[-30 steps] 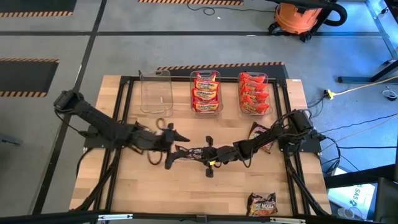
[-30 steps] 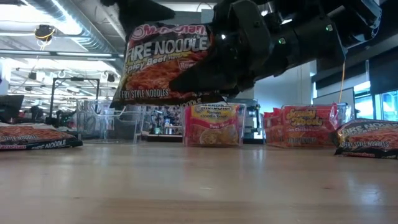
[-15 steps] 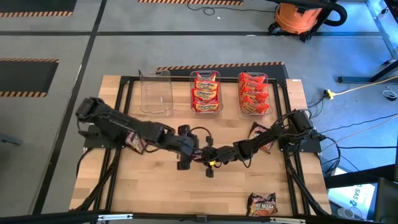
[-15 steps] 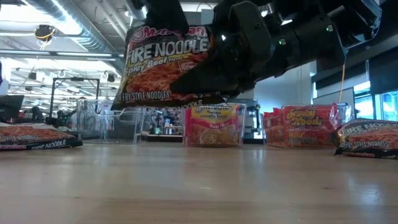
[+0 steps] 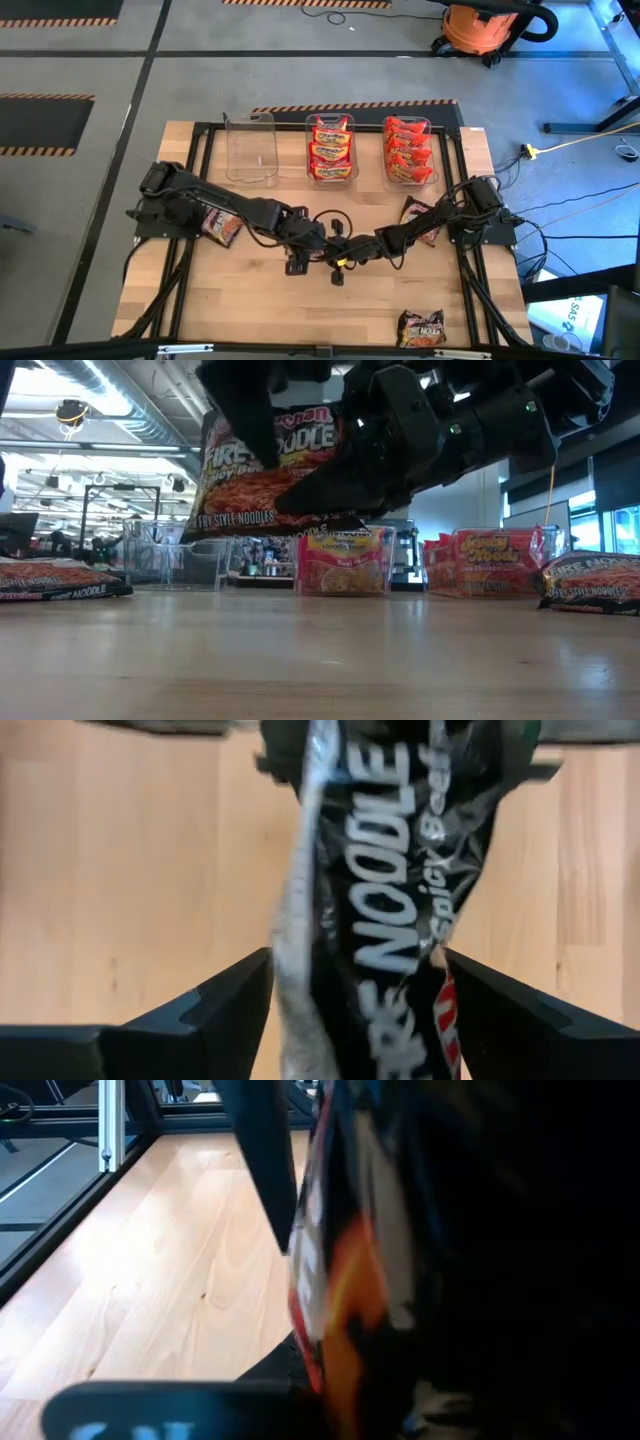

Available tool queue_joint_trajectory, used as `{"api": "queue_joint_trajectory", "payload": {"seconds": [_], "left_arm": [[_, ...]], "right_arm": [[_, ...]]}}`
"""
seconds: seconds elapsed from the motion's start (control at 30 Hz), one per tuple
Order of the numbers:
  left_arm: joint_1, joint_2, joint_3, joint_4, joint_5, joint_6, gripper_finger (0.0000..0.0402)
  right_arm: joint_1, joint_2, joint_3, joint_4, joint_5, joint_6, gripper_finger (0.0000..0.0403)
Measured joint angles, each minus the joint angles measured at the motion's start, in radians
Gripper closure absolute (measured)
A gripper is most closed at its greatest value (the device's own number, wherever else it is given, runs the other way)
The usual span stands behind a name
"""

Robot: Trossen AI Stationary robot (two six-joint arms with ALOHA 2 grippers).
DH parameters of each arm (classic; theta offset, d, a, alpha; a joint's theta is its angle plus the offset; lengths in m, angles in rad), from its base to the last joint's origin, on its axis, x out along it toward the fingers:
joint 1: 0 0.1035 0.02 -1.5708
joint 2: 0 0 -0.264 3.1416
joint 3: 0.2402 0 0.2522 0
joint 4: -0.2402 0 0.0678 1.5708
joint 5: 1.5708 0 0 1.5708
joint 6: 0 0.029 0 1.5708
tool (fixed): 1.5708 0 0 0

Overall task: Sort Maruchan noodles
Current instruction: Put the black noodle pack into the left transparent bin

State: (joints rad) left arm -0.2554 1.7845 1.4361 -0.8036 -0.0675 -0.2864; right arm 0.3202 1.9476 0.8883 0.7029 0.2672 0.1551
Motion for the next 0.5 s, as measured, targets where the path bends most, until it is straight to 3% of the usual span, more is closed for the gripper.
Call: {"api": "queue_joint_trajectory", "payload": {"seconds": [0.3, 0.37, 0.5], "left_arm": [[0.003, 0.022, 0.0, -0.002, 0.007, 0.031, 0.0233], [0.003, 0.022, 0.0, -0.003, 0.007, 0.032, 0.0258], [0.001, 0.02, 0.0, -0.042, 0.013, 0.032, 0.03]], "right_arm": [[0.0, 0.0, 0.0, 0.002, -0.015, 0.001, 0.034], [0.0, 0.0, 0.0, 0.002, -0.017, 0.009, 0.0323], [-0.002, -0.028, 0.0, -0.024, -0.121, 0.02, 0.027]]}}
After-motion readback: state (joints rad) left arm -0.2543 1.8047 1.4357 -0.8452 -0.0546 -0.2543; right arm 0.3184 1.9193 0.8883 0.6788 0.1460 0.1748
